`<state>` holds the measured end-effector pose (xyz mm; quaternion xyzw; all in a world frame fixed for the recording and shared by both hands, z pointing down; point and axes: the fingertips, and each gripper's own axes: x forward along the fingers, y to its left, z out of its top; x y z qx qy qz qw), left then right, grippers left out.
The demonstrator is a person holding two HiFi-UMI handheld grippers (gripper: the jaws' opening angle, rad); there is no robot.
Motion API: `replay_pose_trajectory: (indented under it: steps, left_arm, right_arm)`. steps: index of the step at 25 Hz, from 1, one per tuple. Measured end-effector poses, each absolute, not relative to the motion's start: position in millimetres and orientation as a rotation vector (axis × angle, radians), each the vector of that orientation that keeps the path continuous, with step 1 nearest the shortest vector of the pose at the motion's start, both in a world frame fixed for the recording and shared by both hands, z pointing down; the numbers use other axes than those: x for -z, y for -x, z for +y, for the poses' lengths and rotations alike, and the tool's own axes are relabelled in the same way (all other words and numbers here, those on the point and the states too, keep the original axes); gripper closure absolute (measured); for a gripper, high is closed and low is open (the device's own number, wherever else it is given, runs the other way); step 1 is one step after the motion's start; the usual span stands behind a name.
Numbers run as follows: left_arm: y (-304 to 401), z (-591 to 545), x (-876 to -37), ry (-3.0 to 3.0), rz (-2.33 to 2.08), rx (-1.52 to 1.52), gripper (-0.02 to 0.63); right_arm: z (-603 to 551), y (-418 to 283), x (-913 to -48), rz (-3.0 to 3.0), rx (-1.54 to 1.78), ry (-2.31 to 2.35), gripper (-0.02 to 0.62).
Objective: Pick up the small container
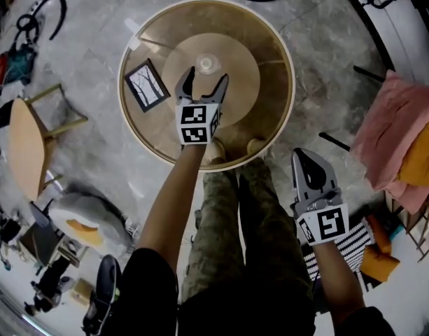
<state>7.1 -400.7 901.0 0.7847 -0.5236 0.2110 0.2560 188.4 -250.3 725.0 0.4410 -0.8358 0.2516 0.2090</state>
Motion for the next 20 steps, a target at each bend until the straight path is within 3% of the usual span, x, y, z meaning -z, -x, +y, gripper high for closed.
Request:
replay_pose_trajectory:
  steps: [20]
  left_arm:
    - [-12.4,-439.6,-956.2,-2.208,-1.323,-0.716,0.245]
  right_arm:
    - [-249.0,-202.2,-751.8,-2.207,-0.661,-1.267,0.574]
